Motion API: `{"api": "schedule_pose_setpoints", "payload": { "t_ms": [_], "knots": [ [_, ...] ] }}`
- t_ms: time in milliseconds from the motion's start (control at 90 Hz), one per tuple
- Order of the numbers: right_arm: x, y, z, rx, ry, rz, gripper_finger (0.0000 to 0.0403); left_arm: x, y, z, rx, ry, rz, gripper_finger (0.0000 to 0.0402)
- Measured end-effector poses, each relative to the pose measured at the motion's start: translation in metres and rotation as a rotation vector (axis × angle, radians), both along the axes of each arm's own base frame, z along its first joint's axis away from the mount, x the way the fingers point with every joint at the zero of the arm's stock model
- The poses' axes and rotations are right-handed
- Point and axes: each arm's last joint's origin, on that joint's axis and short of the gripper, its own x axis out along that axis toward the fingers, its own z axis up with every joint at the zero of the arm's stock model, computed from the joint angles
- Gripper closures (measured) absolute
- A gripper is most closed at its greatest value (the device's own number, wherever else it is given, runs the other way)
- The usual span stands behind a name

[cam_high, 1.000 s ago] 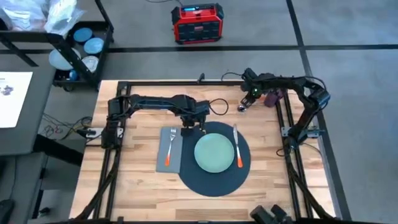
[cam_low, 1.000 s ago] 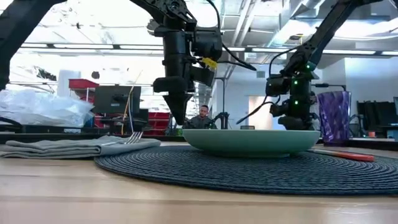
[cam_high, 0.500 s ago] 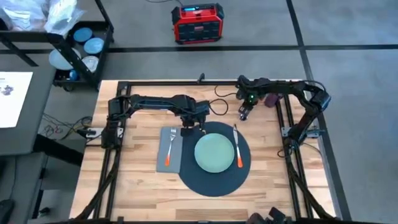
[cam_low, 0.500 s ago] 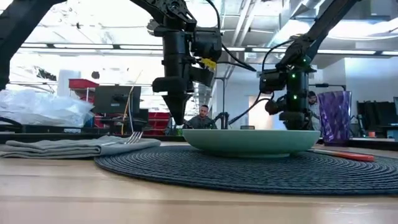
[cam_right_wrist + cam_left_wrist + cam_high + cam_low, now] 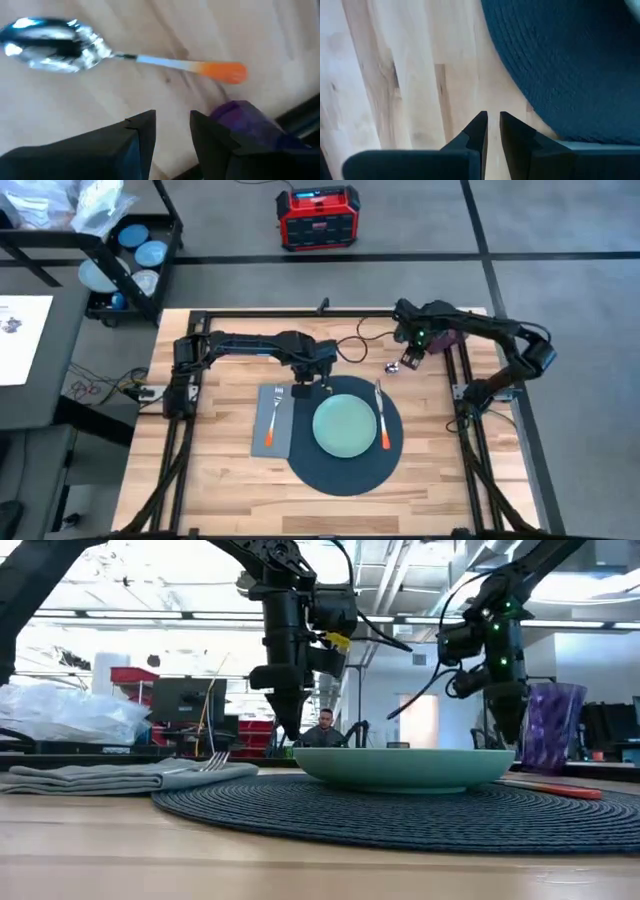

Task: Set table place
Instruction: Put the orange spoon on the blue placemat

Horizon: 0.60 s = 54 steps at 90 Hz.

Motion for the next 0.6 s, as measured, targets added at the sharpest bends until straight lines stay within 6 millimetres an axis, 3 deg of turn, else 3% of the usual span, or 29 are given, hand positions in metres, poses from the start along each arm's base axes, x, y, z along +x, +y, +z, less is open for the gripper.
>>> {"api": "schedule_pose_setpoints", "payload": {
  "t_ms": [311,600],
  "knots": [
    [0.014,0.006,-0.026,0.045,0.057,0.063,0.0296,0.000,-0.001,-0.001,-0.004,0.000,0.010,0.0367],
    [0.028,0.008,-0.028,-0.046,0.051,0.238,0.0296,0.004,-0.001,-0.001,0.008,-0.034,-0.015,0.0367]
  ]
}}
